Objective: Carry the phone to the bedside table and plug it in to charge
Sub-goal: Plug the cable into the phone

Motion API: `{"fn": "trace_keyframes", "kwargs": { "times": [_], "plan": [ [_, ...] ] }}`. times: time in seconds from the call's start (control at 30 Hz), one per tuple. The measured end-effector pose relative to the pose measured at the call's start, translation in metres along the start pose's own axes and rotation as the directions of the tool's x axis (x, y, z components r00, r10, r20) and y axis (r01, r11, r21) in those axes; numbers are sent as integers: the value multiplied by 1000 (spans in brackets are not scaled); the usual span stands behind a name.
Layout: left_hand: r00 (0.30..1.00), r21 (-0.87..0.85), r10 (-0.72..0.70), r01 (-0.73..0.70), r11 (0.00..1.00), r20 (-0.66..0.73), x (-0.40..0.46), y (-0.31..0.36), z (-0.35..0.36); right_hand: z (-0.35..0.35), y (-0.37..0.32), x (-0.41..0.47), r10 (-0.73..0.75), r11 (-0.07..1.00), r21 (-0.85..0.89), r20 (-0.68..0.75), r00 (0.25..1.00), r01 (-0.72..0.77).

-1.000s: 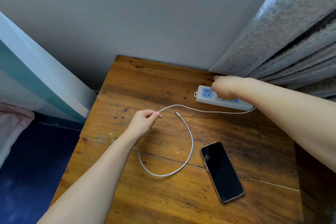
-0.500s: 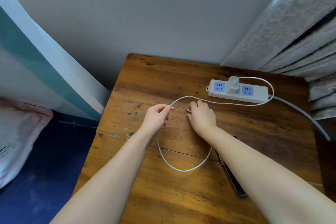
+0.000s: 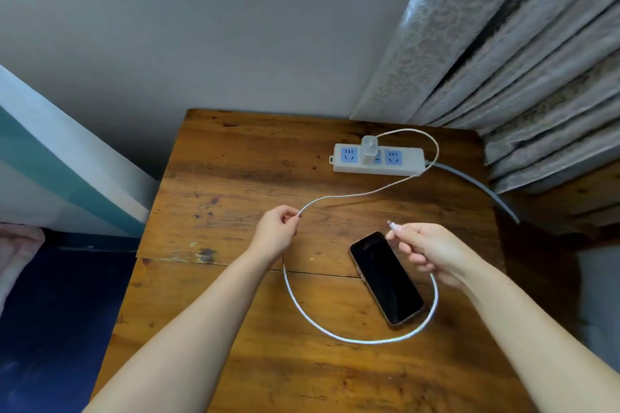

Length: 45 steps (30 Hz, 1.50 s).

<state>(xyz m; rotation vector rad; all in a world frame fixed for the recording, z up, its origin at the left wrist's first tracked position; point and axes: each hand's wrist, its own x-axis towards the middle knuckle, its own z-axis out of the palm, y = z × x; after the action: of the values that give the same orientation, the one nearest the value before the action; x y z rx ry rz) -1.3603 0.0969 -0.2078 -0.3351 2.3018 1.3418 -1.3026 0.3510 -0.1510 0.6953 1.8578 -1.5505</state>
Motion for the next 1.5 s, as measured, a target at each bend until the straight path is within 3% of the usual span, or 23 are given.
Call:
{"fn": "trace_keyframes", "kwargs": {
  "times": [0.17, 0.27, 0.33, 0.37, 0.4, 0.47, 0.53, 0.6, 0.73, 0.83, 1.0, 1.07, 1.23, 1.33, 1.43, 1.5],
  "plan": [
    [1000, 286, 28, -23, 958, -14, -39, -16, 52, -21, 70, -11, -22, 992, -122, -328, 945, -19],
    [973, 463, 227, -180, 868, -48, -70, -27, 73, -11, 93, -8, -80, 978, -207, -355, 932, 5],
    [919, 417, 394, -364, 833, 15, -95, -28, 90, -5, 98, -4, -125, 978, -197, -327, 937, 61],
    [915, 337, 403, -391, 856, 39, -107, -27, 100, -2, 96, -2, -139, 979, -183, -312, 940, 83],
    [940, 235, 339, -337, 912, 33, -118, -25, 111, 0, 95, 0, -140, 982, -166, -291, 946, 95],
    [1000, -23, 5, -5, 1000, -16, -130, -18, 132, 3, 93, 2, -129, 988, -120, -256, 958, 101],
    [934, -303, -357, 350, 887, 34, -128, -5, 146, 5, 93, 3, -108, 993, -67, -249, 963, 94],
    [872, -436, -481, 470, 767, 94, -122, 6, 155, 6, 92, 3, -68, 997, 7, -254, 965, 72],
    [833, -594, -530, 509, 622, 160, -112, 15, 152, 2, 85, 5, 8, 975, 218, -219, 976, 40],
    [845, -623, -505, 494, 607, 178, -101, 13, 144, 3, 79, 3, 51, 945, 327, -151, 987, 1],
    [913, -594, -382, 386, 705, 141, -88, 13, 134, 8, 70, -7, 61, 939, 345, -130, 990, -13],
    [926, -629, -315, 375, 681, 211, -86, 11, 127, 9, 62, -15, 32, 935, 353, -143, 989, 21],
    [878, -762, -31, 431, 484, 477, -81, 20, 98, 1, 39, -39, -141, 894, 415, -102, 985, 170],
    [853, -819, 90, 458, 345, 515, -80, 28, 86, -3, 23, -48, -223, 865, 452, -39, 974, 217],
    [816, -843, 210, 518, 145, 538, -77, 35, 73, -2, 10, -56, -280, 909, 301, -72, 957, 288],
    [832, -862, 238, 504, 50, 501, -73, 35, 65, 2, 7, -59, -290, 915, 289, -18, 957, 283]
  ]
}}
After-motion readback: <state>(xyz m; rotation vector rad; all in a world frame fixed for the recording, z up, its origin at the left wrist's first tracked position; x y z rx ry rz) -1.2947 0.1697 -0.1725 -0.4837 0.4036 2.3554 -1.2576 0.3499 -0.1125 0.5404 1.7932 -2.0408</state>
